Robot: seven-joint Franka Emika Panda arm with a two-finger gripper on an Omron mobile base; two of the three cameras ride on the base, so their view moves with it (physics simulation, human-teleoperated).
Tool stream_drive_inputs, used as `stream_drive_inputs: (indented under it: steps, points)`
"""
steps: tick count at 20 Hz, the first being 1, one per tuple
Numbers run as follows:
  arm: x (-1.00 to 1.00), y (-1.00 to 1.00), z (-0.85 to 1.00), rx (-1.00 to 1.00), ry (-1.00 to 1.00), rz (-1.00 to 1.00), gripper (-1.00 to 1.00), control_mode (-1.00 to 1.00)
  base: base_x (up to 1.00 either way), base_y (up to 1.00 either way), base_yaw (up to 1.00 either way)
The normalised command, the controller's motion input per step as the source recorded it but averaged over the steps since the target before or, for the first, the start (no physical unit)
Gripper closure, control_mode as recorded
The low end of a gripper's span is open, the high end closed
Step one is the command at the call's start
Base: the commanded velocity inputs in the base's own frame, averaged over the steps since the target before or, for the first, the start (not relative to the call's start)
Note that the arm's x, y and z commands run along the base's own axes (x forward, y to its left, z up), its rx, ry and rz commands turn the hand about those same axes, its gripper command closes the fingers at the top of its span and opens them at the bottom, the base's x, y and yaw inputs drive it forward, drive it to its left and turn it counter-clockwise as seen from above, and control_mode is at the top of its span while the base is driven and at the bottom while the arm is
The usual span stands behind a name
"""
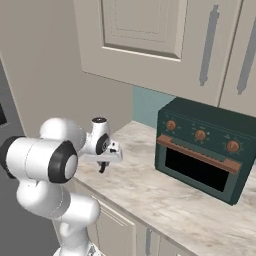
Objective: Retrieve the butter from the fridge and place it on a plate on the dining table. Then retrieve the butter knife by the fridge and place it near the plate.
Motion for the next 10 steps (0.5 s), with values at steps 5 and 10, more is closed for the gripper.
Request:
stream_drive_inputs:
  steps: [5, 10]
  points:
    - [-0.32, 0.0, 0.5, 0.0, 0.0, -0.03, 1.0, -1.0, 0.0, 0.0, 0.0]
    - [-0.36, 0.0, 0.57, 0.0, 0.0, -0.04, 1.0, -1.0, 0.0, 0.0, 0.0]
